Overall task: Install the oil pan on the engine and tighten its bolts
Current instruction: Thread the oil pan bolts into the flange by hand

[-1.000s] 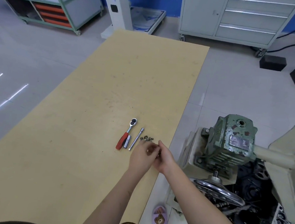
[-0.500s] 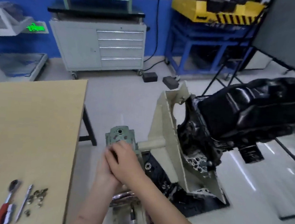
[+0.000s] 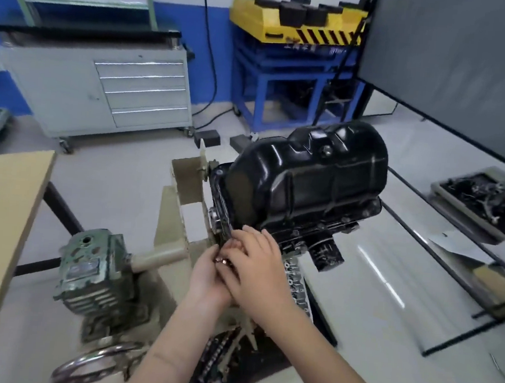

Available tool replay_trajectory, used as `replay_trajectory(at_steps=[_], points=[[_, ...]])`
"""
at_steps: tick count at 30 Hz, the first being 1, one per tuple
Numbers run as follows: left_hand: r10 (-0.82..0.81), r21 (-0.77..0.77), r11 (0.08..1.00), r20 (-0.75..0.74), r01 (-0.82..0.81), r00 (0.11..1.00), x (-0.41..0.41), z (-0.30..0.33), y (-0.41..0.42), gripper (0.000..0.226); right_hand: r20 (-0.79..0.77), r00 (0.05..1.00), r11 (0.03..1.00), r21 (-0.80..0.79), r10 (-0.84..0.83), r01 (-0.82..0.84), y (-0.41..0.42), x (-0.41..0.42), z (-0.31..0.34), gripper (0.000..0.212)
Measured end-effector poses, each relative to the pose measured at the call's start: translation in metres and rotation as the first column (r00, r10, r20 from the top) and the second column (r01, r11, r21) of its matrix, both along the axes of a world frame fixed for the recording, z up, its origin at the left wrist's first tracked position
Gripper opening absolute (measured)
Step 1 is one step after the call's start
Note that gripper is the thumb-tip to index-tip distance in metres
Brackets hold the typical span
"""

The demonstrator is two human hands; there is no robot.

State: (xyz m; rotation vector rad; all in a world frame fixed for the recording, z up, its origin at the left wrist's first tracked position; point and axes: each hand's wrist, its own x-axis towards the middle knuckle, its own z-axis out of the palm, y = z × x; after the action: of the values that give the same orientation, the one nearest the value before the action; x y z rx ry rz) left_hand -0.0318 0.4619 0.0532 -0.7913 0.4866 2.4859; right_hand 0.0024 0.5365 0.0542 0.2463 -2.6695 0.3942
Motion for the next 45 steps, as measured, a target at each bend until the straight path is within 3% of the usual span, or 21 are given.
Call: replay_trajectory(at_steps=[7,9,11,13,14,16,18,22,25,28,31,35,45], points=[[0.027,0.085,0.996,0.032,-0.03,0.999,0.005,-0.012,0.041,0.033,-0.184,0.978,0.96,-0.243,0.095,-0.138,0.039,-0.002,-0.015,0.009],[0.04,-0.023,0.999,0.029,-0.039,0.999,0.002,-0.018,0.043,0.033,-0.139,0.986,0.856,-0.494,0.095,-0.152,0.049,-0.002,-0.014,0.007],[0.043,-0.314,0.948,-0.019,-0.047,0.999,-0.004,-0.03,0.036,0.034,-0.015,0.995,0.635,-0.769,0.103,-0.077,0.061,-0.006,-0.015,0.009],[0.006,-0.595,0.802,-0.086,-0.056,0.996,-0.009,-0.041,0.024,0.035,0.117,0.986,0.434,-0.899,0.116,0.056,0.073,-0.009,-0.02,0.017],[-0.055,-0.729,0.682,-0.133,-0.06,0.99,-0.011,-0.045,0.018,0.037,0.164,0.978,0.367,-0.924,0.131,0.106,0.078,-0.012,-0.025,0.016],[-0.242,-0.934,0.345,-0.181,-0.09,0.953,-0.015,-0.051,0.009,0.042,0.219,0.964,0.316,-0.934,0.148,0.164,0.082,-0.015,-0.032,0.014],[-0.381,-0.984,0.086,-0.176,-0.155,0.908,-0.023,-0.056,0.004,0.046,0.234,0.961,0.33,-0.927,0.145,0.175,0.082,-0.018,-0.041,0.017],[-0.595,-0.98,-0.131,-0.045,-0.152,0.802,-0.046,-0.059,0.001,0.042,0.266,0.955,0.365,-0.909,0.132,0.202,0.071,-0.026,-0.053,0.021],[-0.651,-0.963,-0.207,0.004,-0.173,0.759,-0.057,-0.059,0.001,0.049,0.274,0.958,0.381,-0.897,0.082,0.224,0.064,-0.033,-0.061,0.018],[-0.672,-0.954,-0.235,0.021,-0.186,0.74,-0.061,-0.059,0.001,0.053,0.272,0.961,0.386,-0.893,0.047,0.234,0.06,-0.036,-0.068,0.013],[-0.675,-0.969,-0.191,0.012,-0.159,0.738,-0.063,-0.064,-0.001,0.045,0.262,0.964,0.343,-0.91,0.038,0.233,0.057,-0.037,-0.071,0.016],[-0.655,-0.991,-0.059,-0.052,-0.12,0.754,-0.063,-0.069,0.0,0.031,0.254,0.967,0.334,-0.914,0.029,0.23,0.056,-0.037,-0.073,0.014],[-0.595,-0.985,0.174,-0.101,0.005,0.797,-0.062,-0.074,-0.005,0.033,0.24,0.97,0.332,-0.919,0.041,0.213,0.053,-0.037,-0.08,0.019]])
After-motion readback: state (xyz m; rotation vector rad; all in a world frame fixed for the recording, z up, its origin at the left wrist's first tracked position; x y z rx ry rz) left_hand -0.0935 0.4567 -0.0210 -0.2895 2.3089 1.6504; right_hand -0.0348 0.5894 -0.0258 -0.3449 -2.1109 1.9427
